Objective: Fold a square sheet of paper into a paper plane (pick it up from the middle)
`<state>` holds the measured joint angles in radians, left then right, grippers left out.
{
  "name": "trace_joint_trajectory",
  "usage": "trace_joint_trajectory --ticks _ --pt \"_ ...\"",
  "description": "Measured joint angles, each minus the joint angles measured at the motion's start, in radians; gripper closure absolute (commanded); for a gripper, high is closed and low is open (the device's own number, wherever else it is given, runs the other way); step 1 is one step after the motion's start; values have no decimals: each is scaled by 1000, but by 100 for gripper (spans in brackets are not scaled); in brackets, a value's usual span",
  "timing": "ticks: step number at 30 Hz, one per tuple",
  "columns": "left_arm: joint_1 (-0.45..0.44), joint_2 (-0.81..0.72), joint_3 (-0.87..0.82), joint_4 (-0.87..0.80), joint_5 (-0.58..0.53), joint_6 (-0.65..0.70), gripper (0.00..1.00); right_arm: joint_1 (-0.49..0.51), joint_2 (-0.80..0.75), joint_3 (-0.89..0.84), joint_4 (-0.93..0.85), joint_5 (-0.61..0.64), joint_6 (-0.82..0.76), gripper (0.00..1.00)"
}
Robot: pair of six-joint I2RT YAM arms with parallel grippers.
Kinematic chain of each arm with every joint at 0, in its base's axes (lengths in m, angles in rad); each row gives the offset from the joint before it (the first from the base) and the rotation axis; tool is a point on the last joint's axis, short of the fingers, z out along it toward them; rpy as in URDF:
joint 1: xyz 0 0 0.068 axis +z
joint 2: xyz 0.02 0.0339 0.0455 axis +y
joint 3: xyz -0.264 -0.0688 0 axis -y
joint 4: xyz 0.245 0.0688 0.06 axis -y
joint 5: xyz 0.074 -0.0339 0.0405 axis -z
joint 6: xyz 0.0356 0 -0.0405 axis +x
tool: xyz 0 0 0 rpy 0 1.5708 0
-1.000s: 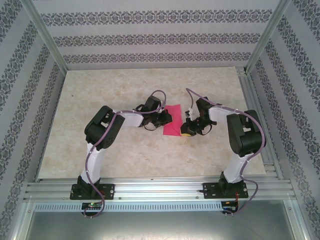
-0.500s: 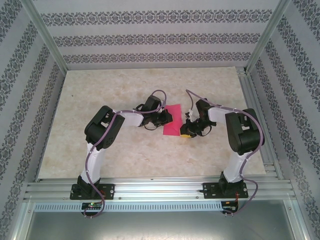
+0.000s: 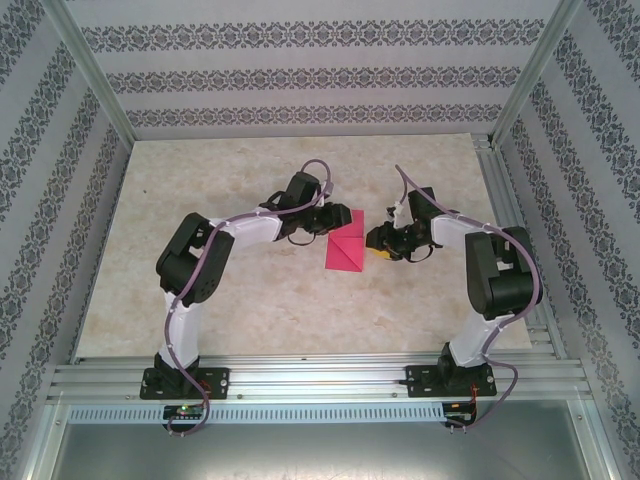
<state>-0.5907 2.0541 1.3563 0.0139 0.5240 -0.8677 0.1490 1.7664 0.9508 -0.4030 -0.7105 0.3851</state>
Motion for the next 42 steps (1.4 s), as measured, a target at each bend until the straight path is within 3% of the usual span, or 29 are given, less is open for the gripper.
trace_joint_trajectory --ticks 5,16,33,42 --pt "8 -5 -38 12 35 -5 71 21 56 5 24 2 9 56" --pt "8 -5 -72 23 82 -12 81 39 115 51 56 -3 23 64" --pt "8 114 -43 8 92 -15 87 78 124 64 85 -1 44 67" --pt "8 114 -39 0 81 -15 87 78 124 64 103 -4 66 81"
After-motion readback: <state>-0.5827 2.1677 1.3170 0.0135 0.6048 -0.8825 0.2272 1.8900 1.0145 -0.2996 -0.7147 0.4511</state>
